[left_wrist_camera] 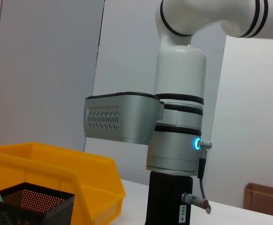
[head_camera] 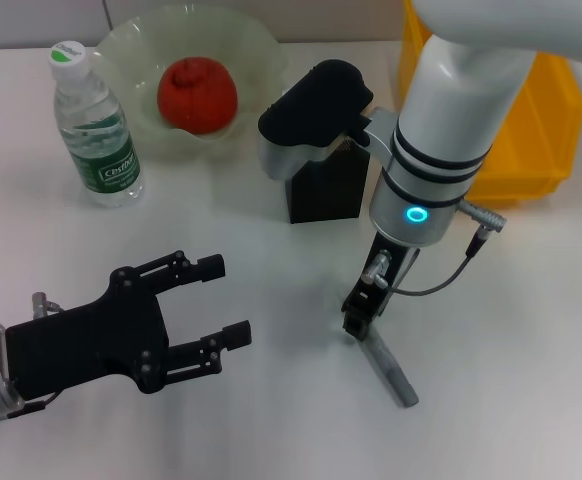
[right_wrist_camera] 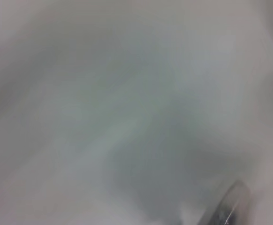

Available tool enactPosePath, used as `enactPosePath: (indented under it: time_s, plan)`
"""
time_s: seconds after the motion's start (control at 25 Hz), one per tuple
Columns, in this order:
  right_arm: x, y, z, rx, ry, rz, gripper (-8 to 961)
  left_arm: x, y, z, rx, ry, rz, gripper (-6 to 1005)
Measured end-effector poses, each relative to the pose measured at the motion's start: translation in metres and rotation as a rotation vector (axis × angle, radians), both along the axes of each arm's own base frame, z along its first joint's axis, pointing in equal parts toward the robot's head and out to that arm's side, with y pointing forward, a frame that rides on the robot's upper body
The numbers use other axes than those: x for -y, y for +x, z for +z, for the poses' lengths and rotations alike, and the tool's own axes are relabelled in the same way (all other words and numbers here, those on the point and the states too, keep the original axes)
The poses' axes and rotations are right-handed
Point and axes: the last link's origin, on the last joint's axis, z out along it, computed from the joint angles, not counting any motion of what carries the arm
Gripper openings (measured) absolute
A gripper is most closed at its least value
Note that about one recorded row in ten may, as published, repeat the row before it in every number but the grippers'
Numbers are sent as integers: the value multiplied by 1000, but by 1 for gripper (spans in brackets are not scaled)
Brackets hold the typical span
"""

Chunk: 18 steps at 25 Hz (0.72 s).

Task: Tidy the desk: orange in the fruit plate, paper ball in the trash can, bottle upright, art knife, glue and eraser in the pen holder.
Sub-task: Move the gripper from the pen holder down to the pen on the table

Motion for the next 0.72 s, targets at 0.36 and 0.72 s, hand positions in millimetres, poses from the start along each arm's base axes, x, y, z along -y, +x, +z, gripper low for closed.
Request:
enactPosePath:
  time_s: [0.36, 0.72]
  plan:
    - [1, 1, 0, -1, -1, -4, 354, 0, 0, 0, 0, 0, 0, 769]
    - [1, 3, 0, -1, 0, -9, 291, 0, 0, 0, 0, 0, 0, 769]
